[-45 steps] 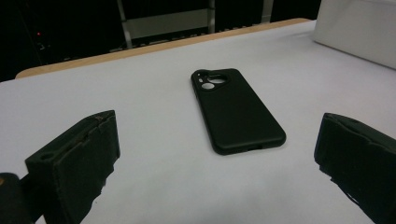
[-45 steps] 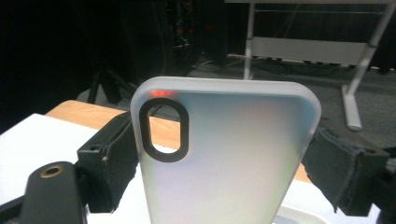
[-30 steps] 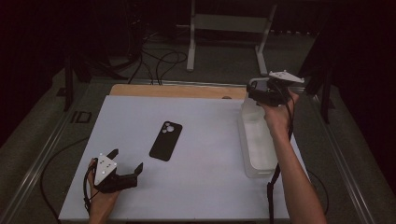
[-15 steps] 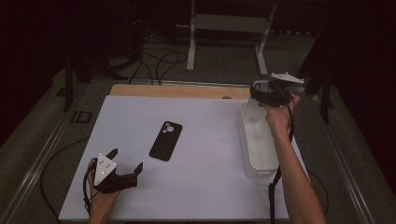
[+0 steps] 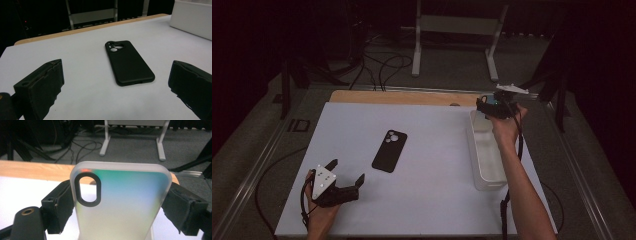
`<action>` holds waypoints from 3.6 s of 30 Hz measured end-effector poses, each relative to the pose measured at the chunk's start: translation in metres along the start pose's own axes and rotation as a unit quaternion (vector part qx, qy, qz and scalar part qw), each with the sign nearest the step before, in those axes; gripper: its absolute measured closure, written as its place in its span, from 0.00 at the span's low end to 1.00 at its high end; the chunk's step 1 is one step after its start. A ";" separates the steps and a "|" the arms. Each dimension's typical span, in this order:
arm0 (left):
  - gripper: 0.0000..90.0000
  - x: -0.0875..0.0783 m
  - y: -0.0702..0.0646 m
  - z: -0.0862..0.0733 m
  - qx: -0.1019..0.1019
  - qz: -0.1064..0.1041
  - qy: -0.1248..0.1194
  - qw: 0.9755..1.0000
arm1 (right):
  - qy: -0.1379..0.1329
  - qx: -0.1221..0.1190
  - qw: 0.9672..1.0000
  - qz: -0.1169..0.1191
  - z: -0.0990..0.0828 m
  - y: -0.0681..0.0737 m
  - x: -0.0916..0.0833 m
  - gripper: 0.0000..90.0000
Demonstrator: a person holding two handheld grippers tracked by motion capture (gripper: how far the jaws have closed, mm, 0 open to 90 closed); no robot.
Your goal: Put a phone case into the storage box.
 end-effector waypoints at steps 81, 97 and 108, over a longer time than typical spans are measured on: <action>0.01 0.000 -0.001 -0.001 0.000 0.000 0.009 1.000 | -0.026 -0.094 0.989 0.112 -0.032 0.065 -0.040 0.10; 0.01 0.000 -0.003 0.001 -0.001 -0.007 0.014 1.000 | -0.063 -0.151 0.970 0.181 -0.093 0.095 -0.094 0.10; 0.01 -0.003 -0.002 0.004 -0.008 -0.005 0.015 1.000 | -0.085 -0.142 0.965 0.203 -0.140 0.087 -0.107 0.10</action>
Point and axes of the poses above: each handheld gripper's, and its own axes: x roughly forward along the jaws, z roughly out of its top, y roughly to its left, the point moved 6 cm from there along x, roughly forward along the jaws, and after that the axes turned 10 degrees about y, right-handed, at the moved point
